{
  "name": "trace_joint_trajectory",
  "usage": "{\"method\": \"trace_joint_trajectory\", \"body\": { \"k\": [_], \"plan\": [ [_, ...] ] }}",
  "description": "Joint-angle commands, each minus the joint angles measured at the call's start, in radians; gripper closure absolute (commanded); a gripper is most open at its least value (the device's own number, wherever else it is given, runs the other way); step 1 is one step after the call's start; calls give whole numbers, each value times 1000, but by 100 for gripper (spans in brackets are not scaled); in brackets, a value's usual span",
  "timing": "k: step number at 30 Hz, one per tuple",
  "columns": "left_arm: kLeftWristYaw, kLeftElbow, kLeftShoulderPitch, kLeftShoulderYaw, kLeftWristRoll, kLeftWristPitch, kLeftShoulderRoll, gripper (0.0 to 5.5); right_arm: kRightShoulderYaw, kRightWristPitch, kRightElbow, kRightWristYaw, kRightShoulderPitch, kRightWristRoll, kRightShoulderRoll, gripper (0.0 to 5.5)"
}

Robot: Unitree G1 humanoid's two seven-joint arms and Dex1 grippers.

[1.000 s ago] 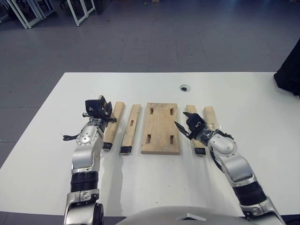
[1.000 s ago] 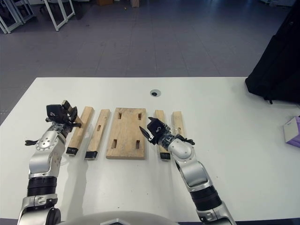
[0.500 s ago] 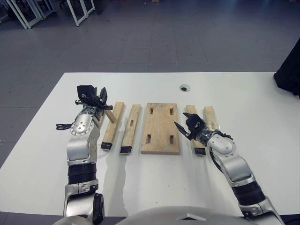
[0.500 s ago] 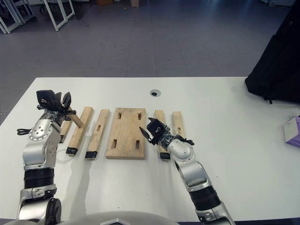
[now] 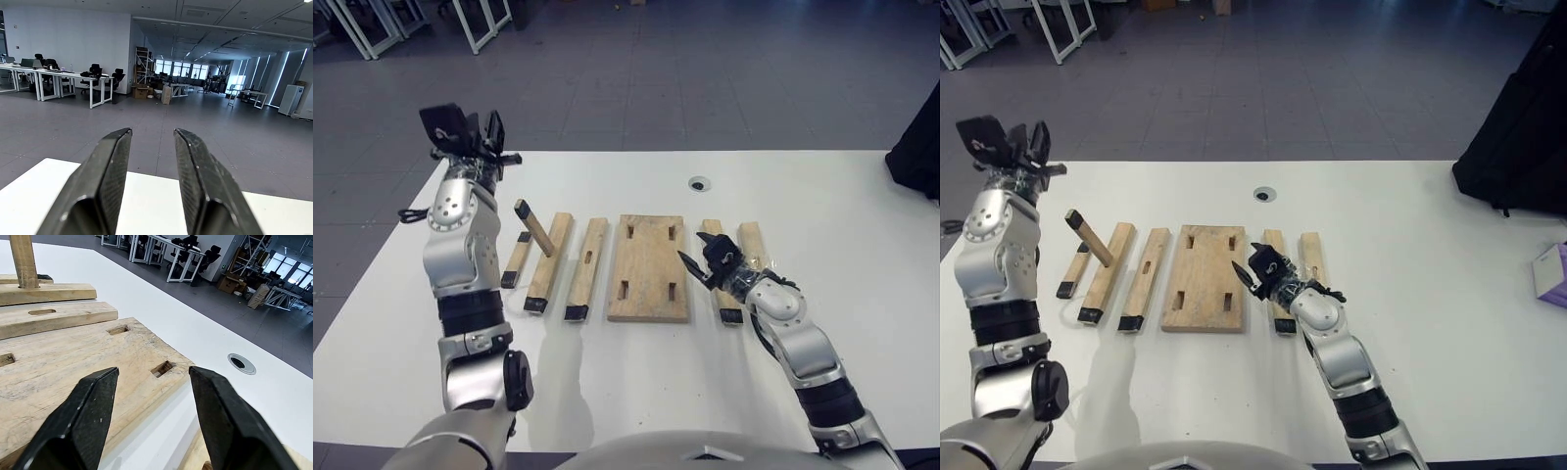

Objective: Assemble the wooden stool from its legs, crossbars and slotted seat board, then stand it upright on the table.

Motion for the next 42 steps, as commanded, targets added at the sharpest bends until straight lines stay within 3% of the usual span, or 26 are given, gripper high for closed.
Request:
{"method": "trace_joint_trajectory", "body": {
  "k": [1,8,16,27,30,33,38,42],
  "plan": [
    [-29,169,-27,-24,41,-66,21,393,4,-7,5,5,-18,-4,-2,286],
    [-58,372,200,-107,99,-208,-89,393,-18,-11,28,24,-41,-1,-29,286],
    [-39,306,168,-80,88,-229,-46,393,-15,-2,23,27,-42,4,-18,286],
    [-46,-214,168,19,-63,-84,17,393,-16,12,-12,-3,16,3,7,286],
    [-208,-384,316,7,-149,-67,66,393,-22,12,-22,-12,34,0,5,286],
    [-355,-586,641,11,-279,-16,57,393,-41,15,-40,-14,49,1,-9,286],
    [-304,-634,983,-72,-223,-34,-77,301,-55,38,-91,-1,81,6,-31,286],
    [-243,-546,1043,-135,-21,-130,-81,232,-41,56,-111,8,89,7,-31,286]
  ]
}}
